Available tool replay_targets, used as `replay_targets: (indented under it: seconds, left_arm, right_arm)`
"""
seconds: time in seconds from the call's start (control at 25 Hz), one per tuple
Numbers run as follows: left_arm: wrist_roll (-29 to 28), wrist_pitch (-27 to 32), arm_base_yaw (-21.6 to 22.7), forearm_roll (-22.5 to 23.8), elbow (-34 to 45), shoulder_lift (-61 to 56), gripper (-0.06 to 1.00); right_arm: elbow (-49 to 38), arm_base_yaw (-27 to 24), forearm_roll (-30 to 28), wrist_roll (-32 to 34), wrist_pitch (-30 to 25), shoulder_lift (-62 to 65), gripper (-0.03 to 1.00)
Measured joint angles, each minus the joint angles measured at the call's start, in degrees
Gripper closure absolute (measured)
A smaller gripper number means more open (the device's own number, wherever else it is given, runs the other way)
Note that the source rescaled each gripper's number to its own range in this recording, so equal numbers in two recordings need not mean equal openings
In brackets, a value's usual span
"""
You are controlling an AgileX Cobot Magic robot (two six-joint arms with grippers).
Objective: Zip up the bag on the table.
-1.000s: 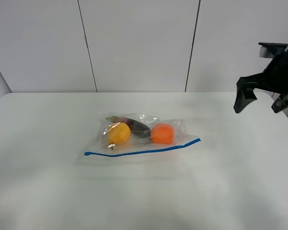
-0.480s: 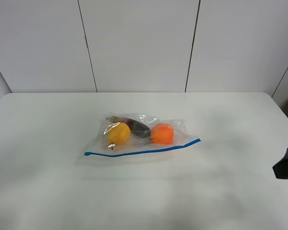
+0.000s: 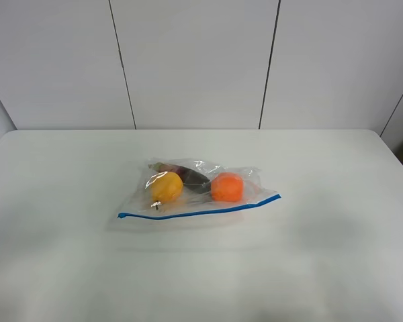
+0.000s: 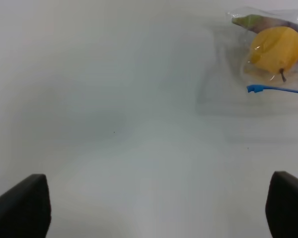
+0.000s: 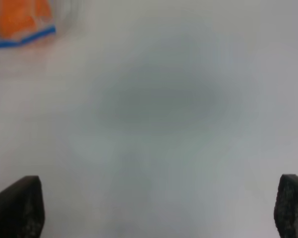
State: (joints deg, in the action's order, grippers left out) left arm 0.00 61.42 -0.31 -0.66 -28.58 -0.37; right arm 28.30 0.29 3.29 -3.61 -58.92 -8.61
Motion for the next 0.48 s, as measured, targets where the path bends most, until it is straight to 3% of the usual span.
replay_targets:
  seconds: [0.2, 0.48]
  left_arm:
    - [0.0, 0.0, 0.0, 0.0, 0.0, 0.0, -0.05]
    - [0.0, 0.0, 0.0, 0.0, 0.0, 0.0, -0.05]
  right_arm:
    - [0.0, 0.0, -0.04, 0.0, 0.0, 8.44, -0.03]
    - [0.0, 0.19, -0.25, 0.0, 0.0, 8.91, -0.03]
